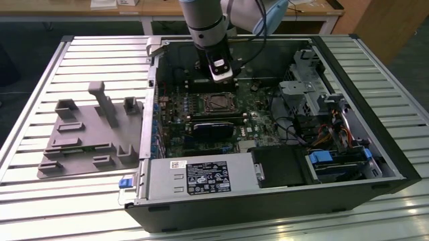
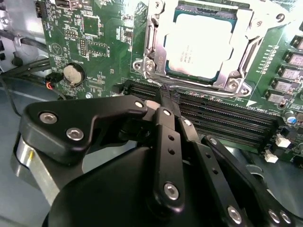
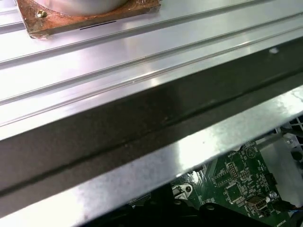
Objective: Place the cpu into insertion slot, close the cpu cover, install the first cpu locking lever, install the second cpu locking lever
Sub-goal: 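Install the first cpu locking lever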
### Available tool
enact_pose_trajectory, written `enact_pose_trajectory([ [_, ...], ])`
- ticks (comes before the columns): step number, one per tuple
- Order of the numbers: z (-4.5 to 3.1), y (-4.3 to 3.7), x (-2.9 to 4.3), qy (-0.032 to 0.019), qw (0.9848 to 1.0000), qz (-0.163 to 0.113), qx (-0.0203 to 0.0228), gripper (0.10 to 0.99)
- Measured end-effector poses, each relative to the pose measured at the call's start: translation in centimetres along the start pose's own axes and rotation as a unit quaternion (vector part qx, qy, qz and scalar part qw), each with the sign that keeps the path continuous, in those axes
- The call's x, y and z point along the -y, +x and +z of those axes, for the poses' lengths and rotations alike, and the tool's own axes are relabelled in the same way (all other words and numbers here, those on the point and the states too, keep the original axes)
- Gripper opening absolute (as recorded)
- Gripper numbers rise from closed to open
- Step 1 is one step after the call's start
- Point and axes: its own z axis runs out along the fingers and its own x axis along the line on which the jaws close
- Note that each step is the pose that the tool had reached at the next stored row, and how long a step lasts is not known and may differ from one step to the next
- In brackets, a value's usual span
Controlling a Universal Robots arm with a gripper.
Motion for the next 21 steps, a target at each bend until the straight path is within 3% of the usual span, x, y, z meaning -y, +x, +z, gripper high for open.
enact_pose_trajectory([
  [2, 0.02, -0.03, -0.01, 0.0044, 1.0000, 0.000, -0.0047, 0.102],
  [6, 0.15, -0.21, -0.08, 0.0209, 0.9995, 0.000, -0.0227, 0.102],
  [12, 0.27, -0.47, -0.17, 0.0406, 0.9986, -0.001, -0.0353, 0.102],
  [16, 0.27, -0.48, -0.17, 0.0431, 0.9984, -0.001, -0.0358, 0.102],
  [17, 0.27, -0.48, -0.17, 0.0459, 0.9983, -0.002, -0.0347, 0.102],
  [21, 0.26, -0.49, -0.18, 0.0711, 0.9971, -0.009, -0.0247, 0.102],
])
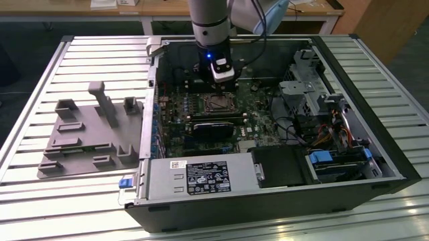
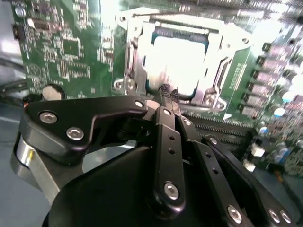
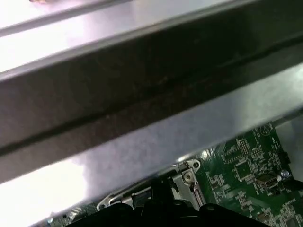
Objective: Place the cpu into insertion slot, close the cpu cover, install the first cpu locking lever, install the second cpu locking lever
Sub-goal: 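Install the first cpu locking lever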
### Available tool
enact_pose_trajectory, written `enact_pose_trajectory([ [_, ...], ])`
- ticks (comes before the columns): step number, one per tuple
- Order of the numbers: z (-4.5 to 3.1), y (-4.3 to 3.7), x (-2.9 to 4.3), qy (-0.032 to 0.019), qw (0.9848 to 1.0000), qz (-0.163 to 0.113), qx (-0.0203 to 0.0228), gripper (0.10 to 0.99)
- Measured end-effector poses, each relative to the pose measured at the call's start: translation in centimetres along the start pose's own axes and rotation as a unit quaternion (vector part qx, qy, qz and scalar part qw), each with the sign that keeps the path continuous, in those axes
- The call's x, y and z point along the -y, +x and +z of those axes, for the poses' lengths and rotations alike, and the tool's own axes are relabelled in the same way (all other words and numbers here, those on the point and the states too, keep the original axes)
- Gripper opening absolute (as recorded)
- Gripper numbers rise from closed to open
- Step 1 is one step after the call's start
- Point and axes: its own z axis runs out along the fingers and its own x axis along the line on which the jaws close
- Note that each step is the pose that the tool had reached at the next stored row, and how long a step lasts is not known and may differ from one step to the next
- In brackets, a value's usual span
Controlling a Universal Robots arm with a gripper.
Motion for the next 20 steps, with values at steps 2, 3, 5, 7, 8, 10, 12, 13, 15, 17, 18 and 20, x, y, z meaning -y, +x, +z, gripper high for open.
enact_pose_trajectory([
  [2, -0.04, -0.01, -0.01, 0.0062, 1.0000, -0.002, 0.0025, 0.102],
  [3, -0.09, -0.03, 0.00, 0.0071, 1.0000, -0.002, 0.0027, 0.102],
  [5, -0.32, -0.06, -0.02, 0.0071, 1.0000, -0.002, 0.0028, 0.102],
  [7, -0.73, -0.13, -0.05, 0.0071, 1.0000, -0.002, 0.0028, 0.102],
  [8, -1.20, -0.22, -0.09, 0.0071, 1.0000, -0.002, 0.0028, 0.102],
  [10, -1.69, -0.32, -0.13, 0.0071, 1.0000, -0.002, 0.0028, 0.102],
  [12, -2.19, -0.43, -0.17, 0.0071, 1.0000, -0.002, 0.0028, 0.102],
  [13, -2.35, -0.48, -0.19, 0.0071, 1.0000, -0.002, 0.0028, 0.102],
  [15, -2.49, -0.54, -0.22, 0.0072, 1.0000, -0.002, 0.0028, 0.102],
  [17, -2.49, -0.57, -0.21, 0.0076, 1.0000, -0.002, 0.0029, 0.102],
  [18, -2.50, -0.59, -0.16, 0.0079, 1.0000, -0.002, 0.0029, 0.102],
  [20, -2.50, -0.66, 0.00, 0.0082, 1.0000, -0.002, 0.0030, 0.102],
])
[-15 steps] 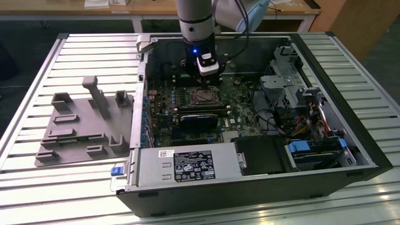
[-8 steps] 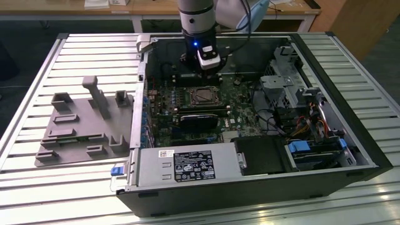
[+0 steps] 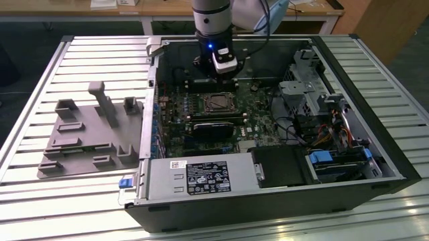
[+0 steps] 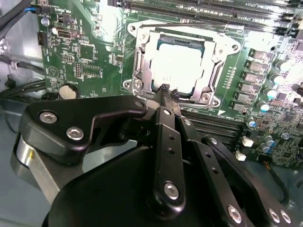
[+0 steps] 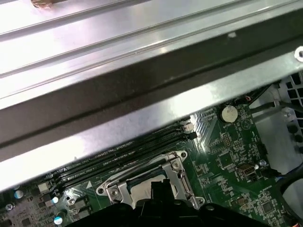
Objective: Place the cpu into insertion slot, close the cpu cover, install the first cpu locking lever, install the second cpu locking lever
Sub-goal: 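Install the first cpu locking lever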
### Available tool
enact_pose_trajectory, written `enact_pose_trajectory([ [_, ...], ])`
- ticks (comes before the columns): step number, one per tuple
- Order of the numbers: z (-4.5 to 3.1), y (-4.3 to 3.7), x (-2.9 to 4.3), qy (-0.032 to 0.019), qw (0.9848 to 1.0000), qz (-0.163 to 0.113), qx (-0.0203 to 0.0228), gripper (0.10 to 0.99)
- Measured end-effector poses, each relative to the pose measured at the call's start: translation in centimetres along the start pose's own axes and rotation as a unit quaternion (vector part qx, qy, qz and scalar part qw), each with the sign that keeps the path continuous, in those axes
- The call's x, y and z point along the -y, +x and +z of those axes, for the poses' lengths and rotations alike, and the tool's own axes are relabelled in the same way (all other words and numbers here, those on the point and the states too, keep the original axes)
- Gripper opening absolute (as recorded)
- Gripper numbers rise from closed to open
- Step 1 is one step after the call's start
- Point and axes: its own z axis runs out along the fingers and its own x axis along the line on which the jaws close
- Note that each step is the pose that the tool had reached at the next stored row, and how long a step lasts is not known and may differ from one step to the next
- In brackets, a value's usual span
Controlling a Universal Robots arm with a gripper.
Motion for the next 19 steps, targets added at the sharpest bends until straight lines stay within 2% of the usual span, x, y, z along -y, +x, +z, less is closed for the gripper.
enact_pose_trajectory([
  [19, 0.08, -0.92, 2.25, 0.0013, 1.0000, 0.000, 0.0001, 0.102],
])
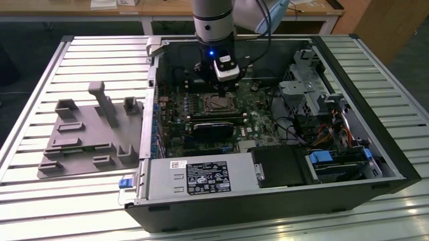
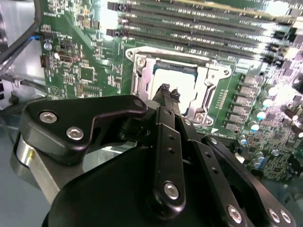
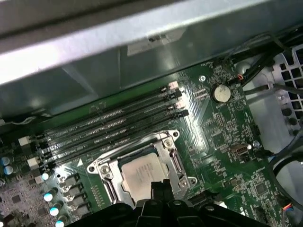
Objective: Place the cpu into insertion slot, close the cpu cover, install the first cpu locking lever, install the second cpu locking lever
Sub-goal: 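Install the first cpu locking lever, then install the second cpu locking lever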
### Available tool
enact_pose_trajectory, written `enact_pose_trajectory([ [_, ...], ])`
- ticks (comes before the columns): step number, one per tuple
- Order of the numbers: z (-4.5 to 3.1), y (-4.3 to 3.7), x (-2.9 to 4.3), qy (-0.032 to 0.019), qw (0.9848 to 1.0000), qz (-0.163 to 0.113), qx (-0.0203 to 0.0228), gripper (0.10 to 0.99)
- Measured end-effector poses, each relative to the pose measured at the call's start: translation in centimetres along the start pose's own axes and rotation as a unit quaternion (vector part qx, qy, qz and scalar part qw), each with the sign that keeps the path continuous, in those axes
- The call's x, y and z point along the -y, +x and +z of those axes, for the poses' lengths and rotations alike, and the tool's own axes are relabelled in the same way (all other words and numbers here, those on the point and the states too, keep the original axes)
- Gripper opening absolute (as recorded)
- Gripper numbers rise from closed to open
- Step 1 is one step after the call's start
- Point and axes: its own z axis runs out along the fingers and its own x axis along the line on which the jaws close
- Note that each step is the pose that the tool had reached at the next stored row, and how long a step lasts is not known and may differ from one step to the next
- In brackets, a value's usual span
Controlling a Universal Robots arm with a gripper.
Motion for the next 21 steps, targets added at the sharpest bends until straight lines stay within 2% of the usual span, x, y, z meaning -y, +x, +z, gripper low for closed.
enact_pose_trajectory([
  [6, -0.07, -0.09, 0.20, 0.0002, 1.0000, 0.000, -0.0002, 0.102],
  [15, -1.35, -0.31, 0.14, 0.0001, 1.0000, 0.000, -0.0002, 0.102],
  [21, -1.39, -0.31, 0.14, 0.0001, 1.0000, 0.000, -0.0001, 0.102],
])
